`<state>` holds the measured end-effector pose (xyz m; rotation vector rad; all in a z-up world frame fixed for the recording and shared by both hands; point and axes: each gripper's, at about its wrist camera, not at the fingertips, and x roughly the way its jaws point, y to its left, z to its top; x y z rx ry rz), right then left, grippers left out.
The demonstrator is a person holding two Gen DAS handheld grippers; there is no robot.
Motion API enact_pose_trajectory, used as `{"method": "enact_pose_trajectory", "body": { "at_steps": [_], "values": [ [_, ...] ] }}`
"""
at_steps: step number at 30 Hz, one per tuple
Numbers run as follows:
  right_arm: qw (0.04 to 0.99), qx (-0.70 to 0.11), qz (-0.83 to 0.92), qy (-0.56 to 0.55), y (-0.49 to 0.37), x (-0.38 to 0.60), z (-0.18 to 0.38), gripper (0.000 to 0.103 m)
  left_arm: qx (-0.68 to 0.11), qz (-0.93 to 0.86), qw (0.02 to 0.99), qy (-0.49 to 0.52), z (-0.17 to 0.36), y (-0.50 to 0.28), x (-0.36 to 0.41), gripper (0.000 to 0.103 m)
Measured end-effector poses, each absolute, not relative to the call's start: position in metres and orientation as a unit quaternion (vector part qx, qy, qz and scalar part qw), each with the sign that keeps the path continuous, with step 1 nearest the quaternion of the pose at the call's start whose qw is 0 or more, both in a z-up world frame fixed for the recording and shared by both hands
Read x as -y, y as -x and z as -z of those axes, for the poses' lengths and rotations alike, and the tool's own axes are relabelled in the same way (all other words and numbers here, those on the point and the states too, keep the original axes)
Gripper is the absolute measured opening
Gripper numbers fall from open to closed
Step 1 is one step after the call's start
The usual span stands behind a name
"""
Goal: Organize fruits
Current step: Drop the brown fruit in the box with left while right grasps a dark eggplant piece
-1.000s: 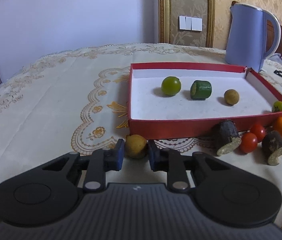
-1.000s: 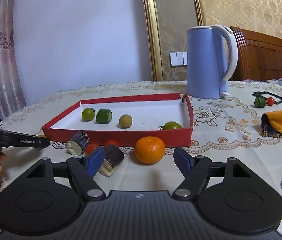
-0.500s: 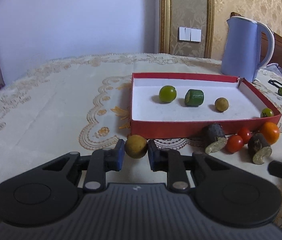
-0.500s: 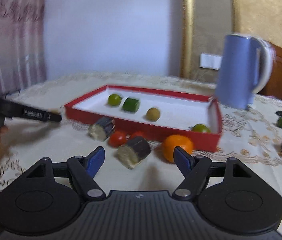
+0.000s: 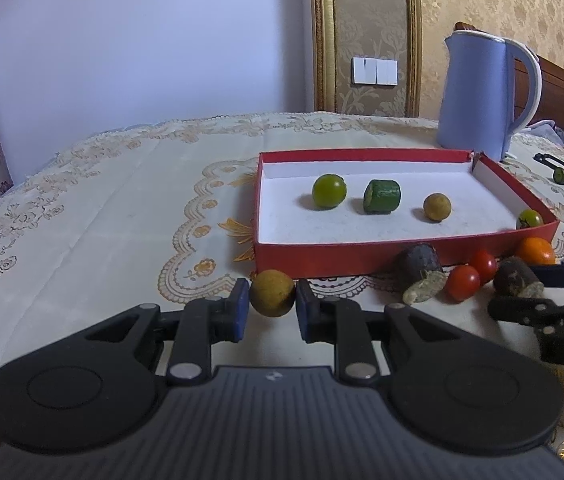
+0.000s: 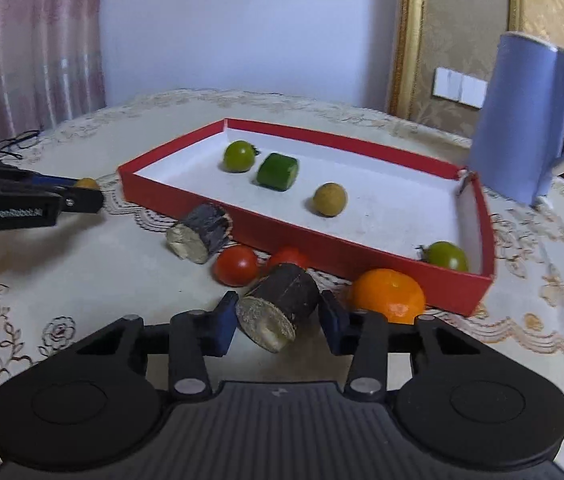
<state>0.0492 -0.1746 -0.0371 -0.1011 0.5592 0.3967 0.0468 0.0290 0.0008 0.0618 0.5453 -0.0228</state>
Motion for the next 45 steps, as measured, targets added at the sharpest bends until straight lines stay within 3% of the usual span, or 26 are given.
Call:
{"method": "enact_pose_trajectory", "body": {
  "at_steps": [20,30,41,45],
  "values": [
    [0.965,-0.201,-0.163,-0.032,0.021,0.219,0.026,0.042,-0.233,0.028,0.971,-0.052,-0.035,-0.059,0.008,0.022],
    [0.967,-0.192,-0.158,-0.056,0.027,0.233,0.028,0.042,-0.232,0.042,0.969,-0.069,-0.050,-0.139,0.050,0.022],
    [0.966,-0.194,-0.156,-0.070,0.027,0.236,0.029,0.042,-0.283,0.045,0.956,-0.064,-0.026,-0.224,0.079,0.022],
    [0.965,-0.195,-0.157,-0.072,0.026,0.237,0.030,0.042,-0.291,0.038,0.954,-0.063,-0.020,-0.228,0.082,0.027]
  ]
}}
